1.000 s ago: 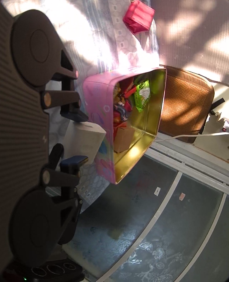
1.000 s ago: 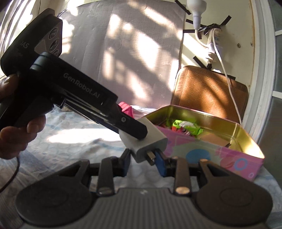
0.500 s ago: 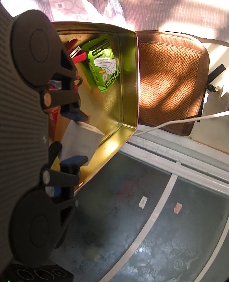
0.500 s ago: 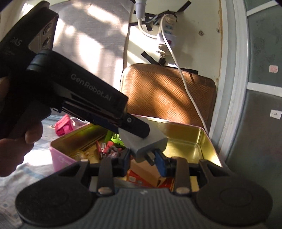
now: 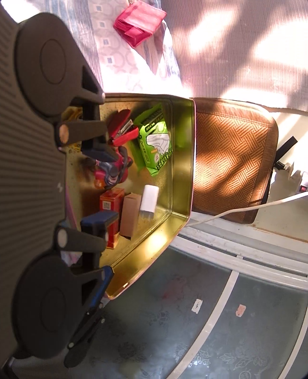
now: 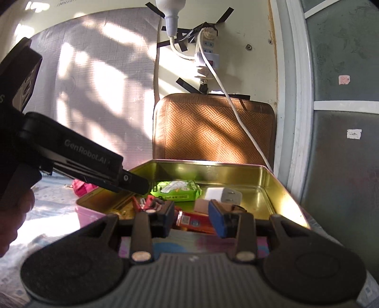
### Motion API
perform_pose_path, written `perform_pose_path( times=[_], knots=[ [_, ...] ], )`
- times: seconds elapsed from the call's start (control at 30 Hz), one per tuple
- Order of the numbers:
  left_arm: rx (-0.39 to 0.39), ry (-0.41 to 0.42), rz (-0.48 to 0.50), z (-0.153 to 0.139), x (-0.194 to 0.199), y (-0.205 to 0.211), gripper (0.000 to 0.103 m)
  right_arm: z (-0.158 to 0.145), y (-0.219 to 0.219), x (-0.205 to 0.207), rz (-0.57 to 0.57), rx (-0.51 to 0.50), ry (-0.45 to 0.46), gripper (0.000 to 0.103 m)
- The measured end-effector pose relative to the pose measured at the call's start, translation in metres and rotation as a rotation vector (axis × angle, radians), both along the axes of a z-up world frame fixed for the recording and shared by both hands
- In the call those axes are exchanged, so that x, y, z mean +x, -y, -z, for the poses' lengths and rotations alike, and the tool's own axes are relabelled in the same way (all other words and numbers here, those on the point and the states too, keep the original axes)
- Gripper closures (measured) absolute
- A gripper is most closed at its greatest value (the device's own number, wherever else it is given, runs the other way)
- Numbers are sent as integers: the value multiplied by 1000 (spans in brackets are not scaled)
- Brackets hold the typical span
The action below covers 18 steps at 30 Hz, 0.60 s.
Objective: Organize rigid objects
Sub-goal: 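Lower the plug into the pink tin and open the right tool, then move the right tool to the beige hair clip and close on it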
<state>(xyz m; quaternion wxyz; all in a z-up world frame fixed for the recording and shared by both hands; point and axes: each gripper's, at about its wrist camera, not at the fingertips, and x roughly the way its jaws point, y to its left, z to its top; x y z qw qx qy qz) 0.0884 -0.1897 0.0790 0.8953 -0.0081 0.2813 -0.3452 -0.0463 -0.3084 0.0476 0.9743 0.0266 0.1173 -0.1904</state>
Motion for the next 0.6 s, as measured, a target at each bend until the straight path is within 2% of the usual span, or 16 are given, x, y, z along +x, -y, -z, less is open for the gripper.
perform_pose_path(
  times=[0.17,0.3,0.6],
  knots=[
    [22,40,-29,-1,-21,-37,55,-6,-31,-17,-52,40,62,69],
    [46,36,-92,5,-31,-72,55,-10,-60,-13,-126,49,65,69],
    [95,16,-287,25,-29,-156,55,-4,-124,24,-302,76,-28,69]
  ],
)
